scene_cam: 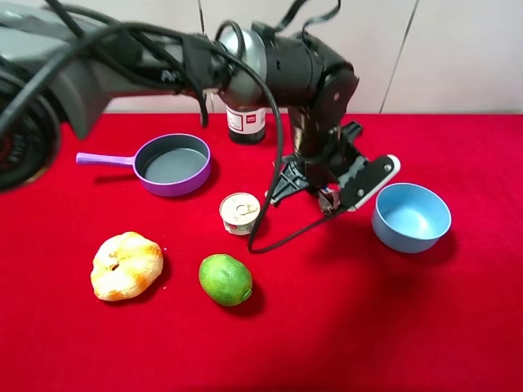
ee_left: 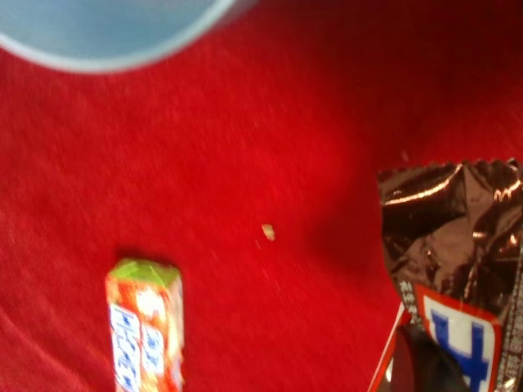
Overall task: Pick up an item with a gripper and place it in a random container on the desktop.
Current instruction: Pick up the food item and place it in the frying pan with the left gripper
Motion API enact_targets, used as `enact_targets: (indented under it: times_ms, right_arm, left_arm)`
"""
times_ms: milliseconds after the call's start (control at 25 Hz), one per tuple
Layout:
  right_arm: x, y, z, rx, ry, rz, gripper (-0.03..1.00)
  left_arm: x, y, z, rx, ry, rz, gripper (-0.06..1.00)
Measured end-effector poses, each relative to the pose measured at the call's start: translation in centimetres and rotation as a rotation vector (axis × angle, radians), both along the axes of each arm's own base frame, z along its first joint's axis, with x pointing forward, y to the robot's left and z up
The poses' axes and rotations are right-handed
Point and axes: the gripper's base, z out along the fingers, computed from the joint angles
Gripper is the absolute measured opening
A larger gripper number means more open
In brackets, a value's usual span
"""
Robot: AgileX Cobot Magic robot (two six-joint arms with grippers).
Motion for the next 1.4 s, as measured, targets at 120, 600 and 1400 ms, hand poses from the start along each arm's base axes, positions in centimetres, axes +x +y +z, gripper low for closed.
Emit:
enact_targets:
  times_ms: [120, 600, 1400]
  right_arm:
    - [0.0, 0.0, 0.0, 0.0, 0.0, 0.0, 0.69]
    - [0.0, 0.0, 0.0, 0.0, 0.0, 0.0, 0.69]
    - [0.0, 0.0, 0.0, 0.0, 0.0, 0.0, 0.69]
  left_arm:
    - [0.2, 0.8, 1.2, 0.005, 0.012, 0.051, 0.15]
    - [1.9, 5.4, 5.4, 0.056, 0.062, 0.233, 0.15]
    - [5.7, 16.3, 9.7, 0.091, 0.096, 0.494, 0.14]
